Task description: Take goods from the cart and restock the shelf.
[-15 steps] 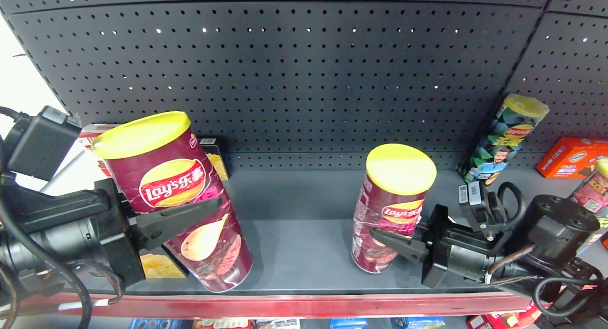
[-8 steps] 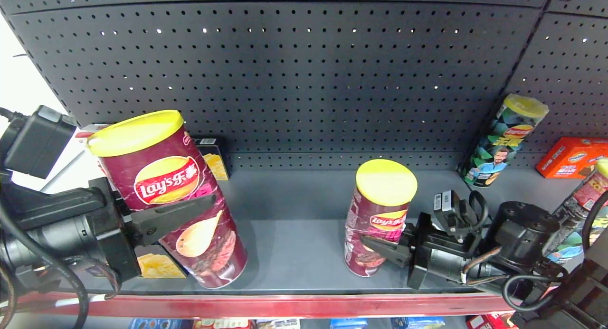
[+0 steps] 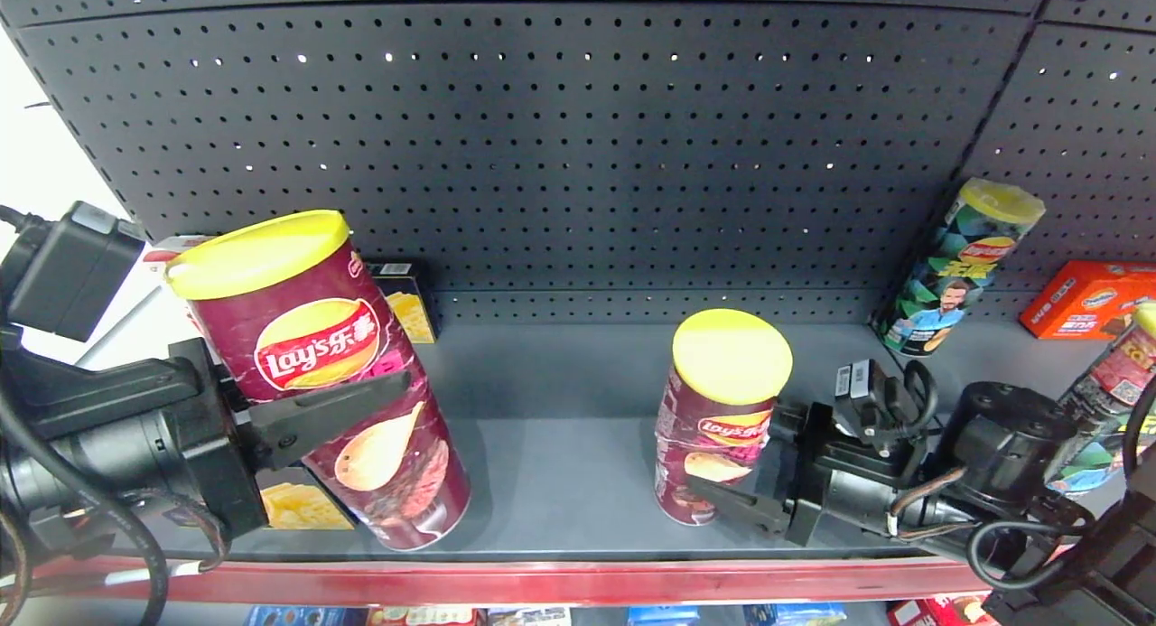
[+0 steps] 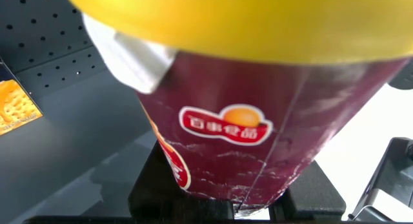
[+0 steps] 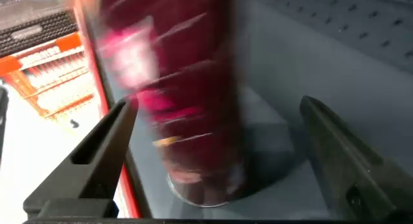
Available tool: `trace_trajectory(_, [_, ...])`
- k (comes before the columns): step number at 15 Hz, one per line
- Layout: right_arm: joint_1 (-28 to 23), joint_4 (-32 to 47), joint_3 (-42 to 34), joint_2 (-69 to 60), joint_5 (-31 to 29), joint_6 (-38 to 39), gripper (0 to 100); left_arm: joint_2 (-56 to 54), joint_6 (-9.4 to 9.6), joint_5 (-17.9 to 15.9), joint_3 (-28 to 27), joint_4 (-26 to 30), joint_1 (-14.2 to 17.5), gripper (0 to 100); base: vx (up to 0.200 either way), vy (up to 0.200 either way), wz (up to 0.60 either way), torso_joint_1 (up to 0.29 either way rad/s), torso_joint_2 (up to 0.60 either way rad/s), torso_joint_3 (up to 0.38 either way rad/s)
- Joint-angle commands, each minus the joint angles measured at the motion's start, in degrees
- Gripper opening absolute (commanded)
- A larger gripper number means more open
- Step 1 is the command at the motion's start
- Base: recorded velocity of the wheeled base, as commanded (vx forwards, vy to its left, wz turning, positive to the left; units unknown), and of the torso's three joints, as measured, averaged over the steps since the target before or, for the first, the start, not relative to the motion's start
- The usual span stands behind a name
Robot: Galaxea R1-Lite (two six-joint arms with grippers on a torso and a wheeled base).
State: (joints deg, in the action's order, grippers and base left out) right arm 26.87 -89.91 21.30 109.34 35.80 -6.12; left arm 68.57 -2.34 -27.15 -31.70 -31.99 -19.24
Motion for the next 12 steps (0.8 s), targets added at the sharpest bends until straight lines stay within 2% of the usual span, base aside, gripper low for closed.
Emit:
trace_trajectory(1, [-0.3, -0.1, -1.4, -4.6, 0.1, 0.2, 100, 0.0, -0.03, -0.1, 0.0, 0.0, 0.0, 0, 0.0, 0.0, 0.0, 0.0, 0.0, 0.0])
trace_trajectory(5, [-0.4, -0.1, -9.6, -17.5, -0.2, 2.9, 100, -0.1, -0.03, -0.1, 0.0, 0.0, -0.2, 0, 0.0, 0.0, 0.0, 0.0, 0.0, 0.0])
trace_trajectory(7, [-0.4, -0.1, -14.3, -24.9, -4.4, 3.8, 100, -0.1, -0.03, -0.1, 0.0, 0.0, -0.3, 0, 0.0, 0.0, 0.0, 0.0, 0.0, 0.0])
trace_trajectory(10, [-0.9, -0.1, -20.5, -34.3, -5.7, 3.8, 100, -0.5, -0.03, -0.1, 0.0, 0.0, -0.5, 0, 0.0, 0.0, 0.0, 0.0, 0.0, 0.0])
trace_trajectory(11, [-3.2, 6.9, -21.2, -41.3, -6.6, 3.7, 100, -0.5, 0.06, -0.1, 0.0, 0.0, -0.6, 0, 0.0, 0.0, 0.0, 0.0, 0.0, 0.0])
trace_trajectory(12, [-3.9, 10.5, -20.9, -44.0, -6.9, 3.7, 100, -0.6, 0.06, -0.1, 0.0, 0.0, -0.6, 0, 0.0, 0.0, 0.0, 0.0, 0.0, 0.0])
